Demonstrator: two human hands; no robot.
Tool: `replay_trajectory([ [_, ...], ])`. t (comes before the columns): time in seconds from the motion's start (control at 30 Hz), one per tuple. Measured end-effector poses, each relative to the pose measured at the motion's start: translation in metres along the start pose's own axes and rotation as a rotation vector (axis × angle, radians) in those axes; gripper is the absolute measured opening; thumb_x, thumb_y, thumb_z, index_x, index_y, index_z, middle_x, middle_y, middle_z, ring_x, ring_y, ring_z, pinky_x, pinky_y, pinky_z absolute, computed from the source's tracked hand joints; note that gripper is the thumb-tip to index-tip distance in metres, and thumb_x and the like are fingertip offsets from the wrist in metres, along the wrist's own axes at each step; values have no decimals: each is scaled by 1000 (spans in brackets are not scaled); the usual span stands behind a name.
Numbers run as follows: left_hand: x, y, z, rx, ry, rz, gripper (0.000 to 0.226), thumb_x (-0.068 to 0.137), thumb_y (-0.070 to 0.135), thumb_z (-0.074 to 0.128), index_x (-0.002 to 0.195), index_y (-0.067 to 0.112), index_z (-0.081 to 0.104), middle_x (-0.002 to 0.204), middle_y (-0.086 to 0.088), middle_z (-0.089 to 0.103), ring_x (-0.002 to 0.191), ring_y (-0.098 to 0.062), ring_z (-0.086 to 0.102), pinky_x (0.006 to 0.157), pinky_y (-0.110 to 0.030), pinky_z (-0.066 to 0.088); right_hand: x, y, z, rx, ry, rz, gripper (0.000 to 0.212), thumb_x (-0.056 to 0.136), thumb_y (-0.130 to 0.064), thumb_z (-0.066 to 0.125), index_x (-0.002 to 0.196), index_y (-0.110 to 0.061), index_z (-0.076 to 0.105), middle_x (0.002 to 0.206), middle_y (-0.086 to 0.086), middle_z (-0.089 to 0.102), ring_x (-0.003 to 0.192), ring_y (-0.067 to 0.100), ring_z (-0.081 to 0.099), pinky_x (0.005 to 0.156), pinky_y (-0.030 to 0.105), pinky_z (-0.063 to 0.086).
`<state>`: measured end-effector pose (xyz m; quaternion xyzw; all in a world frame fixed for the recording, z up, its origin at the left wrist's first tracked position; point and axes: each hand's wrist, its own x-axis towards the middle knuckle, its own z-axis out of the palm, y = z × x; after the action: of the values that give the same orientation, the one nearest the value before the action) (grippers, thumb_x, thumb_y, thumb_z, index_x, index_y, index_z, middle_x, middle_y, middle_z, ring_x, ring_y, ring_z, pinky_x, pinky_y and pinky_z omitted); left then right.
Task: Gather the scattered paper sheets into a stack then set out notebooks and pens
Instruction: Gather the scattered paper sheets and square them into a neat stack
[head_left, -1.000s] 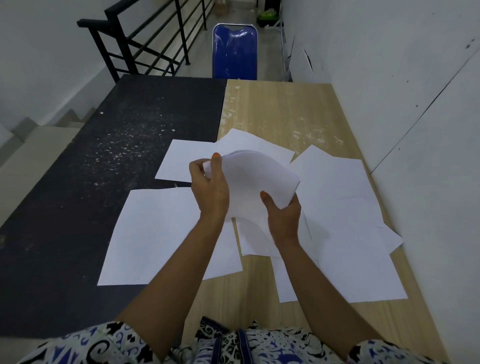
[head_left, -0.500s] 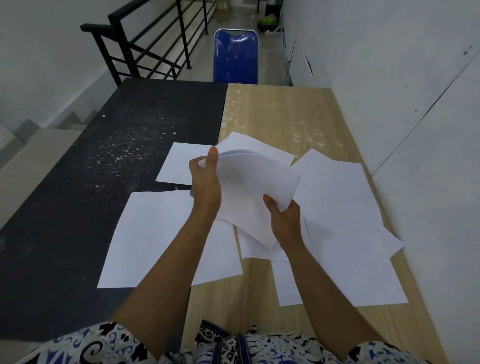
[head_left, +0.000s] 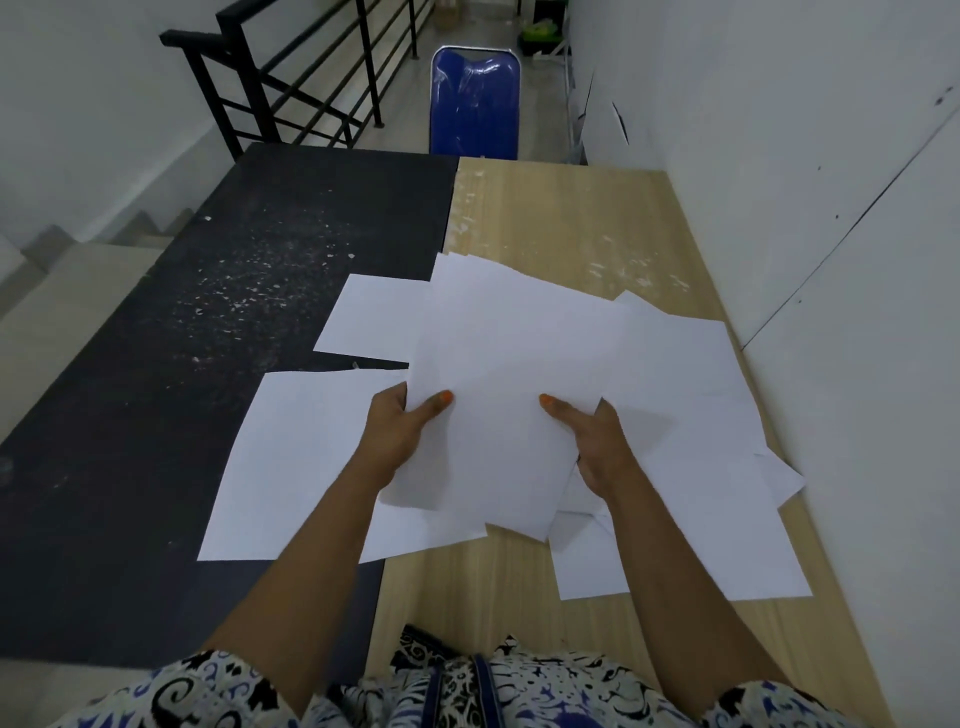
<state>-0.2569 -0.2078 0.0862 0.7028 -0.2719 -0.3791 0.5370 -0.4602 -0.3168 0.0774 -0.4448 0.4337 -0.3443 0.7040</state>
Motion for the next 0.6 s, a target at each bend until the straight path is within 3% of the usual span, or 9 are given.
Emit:
replay_trajectory([
  [0.17, -12, -17, 2, -139, 35, -70, 17, 86, 34, 69, 99, 23, 66, 96, 4, 72, 86, -17, 69, 66, -24, 53, -10, 19, 2, -120, 25, -12, 34, 83, -10, 73, 117, -12, 66, 110, 6, 72, 102, 27, 68, 87, 44, 56],
  [0.3, -16, -21, -4, -142, -90, -119, 31, 89, 36, 65, 117, 23, 61, 108, 2, 69, 97, -19, 66, 74, -29, 55, -11, 13, 6, -228, 31, -92, 36, 84, -13, 72, 118, -19, 63, 111, -2, 69, 102, 16, 66, 92, 38, 54],
  [0.4, -16, -21, -5, -97, -141, -107, 27, 90, 33, 64, 115, 27, 57, 106, 7, 66, 95, -15, 65, 71, -26, 54, -11, 12, 10, -316, 20, -131, 44, 85, -17, 73, 126, -18, 58, 115, -6, 67, 106, 12, 63, 95, 34, 51],
  [0.6, -9, -26, -11, -46, 7, -31, 28, 92, 28, 64, 118, 23, 57, 104, 10, 64, 92, -8, 63, 68, -20, 49, -14, 12, 10, -362, 24, -185, 39, 81, -16, 76, 118, -19, 63, 109, -8, 69, 100, 9, 66, 89, 30, 54],
])
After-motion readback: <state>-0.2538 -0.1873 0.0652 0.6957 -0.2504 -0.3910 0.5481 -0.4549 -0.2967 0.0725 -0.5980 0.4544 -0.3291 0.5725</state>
